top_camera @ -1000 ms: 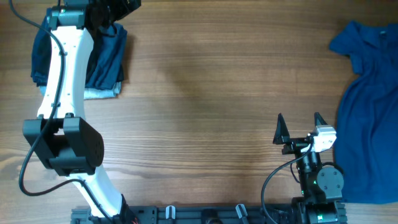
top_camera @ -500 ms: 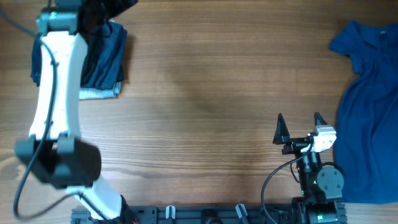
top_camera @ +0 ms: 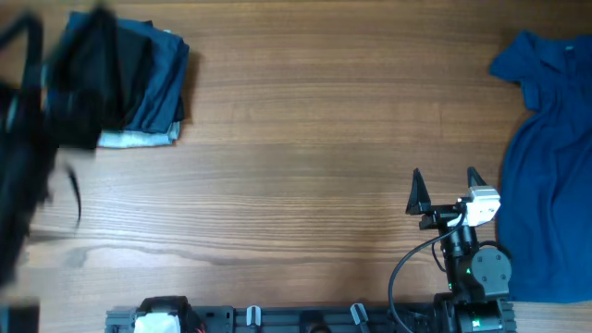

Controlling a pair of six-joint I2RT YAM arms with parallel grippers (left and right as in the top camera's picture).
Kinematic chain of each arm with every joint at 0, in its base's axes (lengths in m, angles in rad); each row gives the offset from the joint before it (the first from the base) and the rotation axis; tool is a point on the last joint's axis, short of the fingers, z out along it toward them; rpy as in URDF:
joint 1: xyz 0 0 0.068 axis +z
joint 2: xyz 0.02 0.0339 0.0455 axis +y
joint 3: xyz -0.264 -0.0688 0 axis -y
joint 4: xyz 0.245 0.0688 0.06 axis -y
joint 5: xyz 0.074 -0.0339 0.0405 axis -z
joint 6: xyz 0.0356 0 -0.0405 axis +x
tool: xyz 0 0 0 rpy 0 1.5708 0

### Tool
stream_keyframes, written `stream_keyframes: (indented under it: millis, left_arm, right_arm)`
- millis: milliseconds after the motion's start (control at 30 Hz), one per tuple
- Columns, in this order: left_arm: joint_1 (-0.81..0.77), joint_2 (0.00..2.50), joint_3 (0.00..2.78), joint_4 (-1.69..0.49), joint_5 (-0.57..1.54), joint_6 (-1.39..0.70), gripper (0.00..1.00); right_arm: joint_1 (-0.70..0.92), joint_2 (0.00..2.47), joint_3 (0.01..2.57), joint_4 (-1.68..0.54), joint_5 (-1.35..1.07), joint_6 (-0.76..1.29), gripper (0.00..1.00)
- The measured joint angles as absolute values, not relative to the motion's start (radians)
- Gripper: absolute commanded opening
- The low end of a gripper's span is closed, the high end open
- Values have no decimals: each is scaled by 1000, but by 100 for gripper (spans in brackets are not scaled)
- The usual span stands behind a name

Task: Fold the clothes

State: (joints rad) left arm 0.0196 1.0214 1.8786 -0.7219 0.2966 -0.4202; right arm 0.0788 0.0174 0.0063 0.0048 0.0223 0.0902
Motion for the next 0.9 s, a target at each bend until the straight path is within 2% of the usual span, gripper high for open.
stream_keyframes:
  millis: [100, 400, 500, 767, 900]
  left_arm:
    - [20, 781, 1662, -731, 296, -416, 100]
    - [39, 355, 852, -708, 262, -409, 100]
    - [41, 276, 677, -625, 239, -409, 100]
    - [42, 77, 250, -158, 131, -408, 100]
    - [42, 26, 119, -81, 107, -408, 100]
  right_arm:
    - [79, 18, 6, 5, 22, 90, 100]
    - [79, 18, 6, 4, 19, 90, 99]
    - [79, 18, 6, 4, 19, 91, 100]
    - [79, 18, 6, 4, 19, 90, 99]
    - [79, 18, 6, 4, 19, 90, 100]
